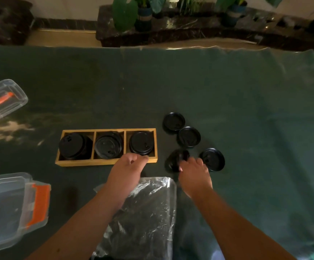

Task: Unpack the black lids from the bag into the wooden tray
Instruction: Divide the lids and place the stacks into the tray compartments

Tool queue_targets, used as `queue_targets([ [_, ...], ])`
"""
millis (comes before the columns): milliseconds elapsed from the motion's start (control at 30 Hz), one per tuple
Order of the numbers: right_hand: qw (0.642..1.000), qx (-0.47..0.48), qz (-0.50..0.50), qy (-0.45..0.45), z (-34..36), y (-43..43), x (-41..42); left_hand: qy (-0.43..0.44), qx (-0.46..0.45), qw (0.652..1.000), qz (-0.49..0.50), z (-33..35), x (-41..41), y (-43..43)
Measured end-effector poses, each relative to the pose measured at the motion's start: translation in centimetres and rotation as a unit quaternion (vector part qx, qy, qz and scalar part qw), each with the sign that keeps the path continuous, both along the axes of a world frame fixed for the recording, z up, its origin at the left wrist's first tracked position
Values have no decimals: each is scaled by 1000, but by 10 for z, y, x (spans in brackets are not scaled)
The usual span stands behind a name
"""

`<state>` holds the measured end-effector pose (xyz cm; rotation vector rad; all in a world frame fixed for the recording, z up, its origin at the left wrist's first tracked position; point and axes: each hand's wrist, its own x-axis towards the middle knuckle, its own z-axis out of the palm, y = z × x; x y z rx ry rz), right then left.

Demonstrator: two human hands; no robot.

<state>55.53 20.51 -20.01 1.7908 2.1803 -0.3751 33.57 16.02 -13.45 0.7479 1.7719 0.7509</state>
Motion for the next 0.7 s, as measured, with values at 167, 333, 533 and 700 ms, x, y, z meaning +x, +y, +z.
queue_targets([
  [167,966,166,46,192,10,-16,12,11,-14,1000,-24,-4,38,13],
  [333,959,46,-187,210,1,10,5,43,-19,999,15,-12,60,18],
  [533,877,-49,-356,319,-13,33,8,56,-40,997,28,-18,64,12],
  [700,816,-94,-266,504,9,0,21,21,-62,997,-35,-18,71,24],
])
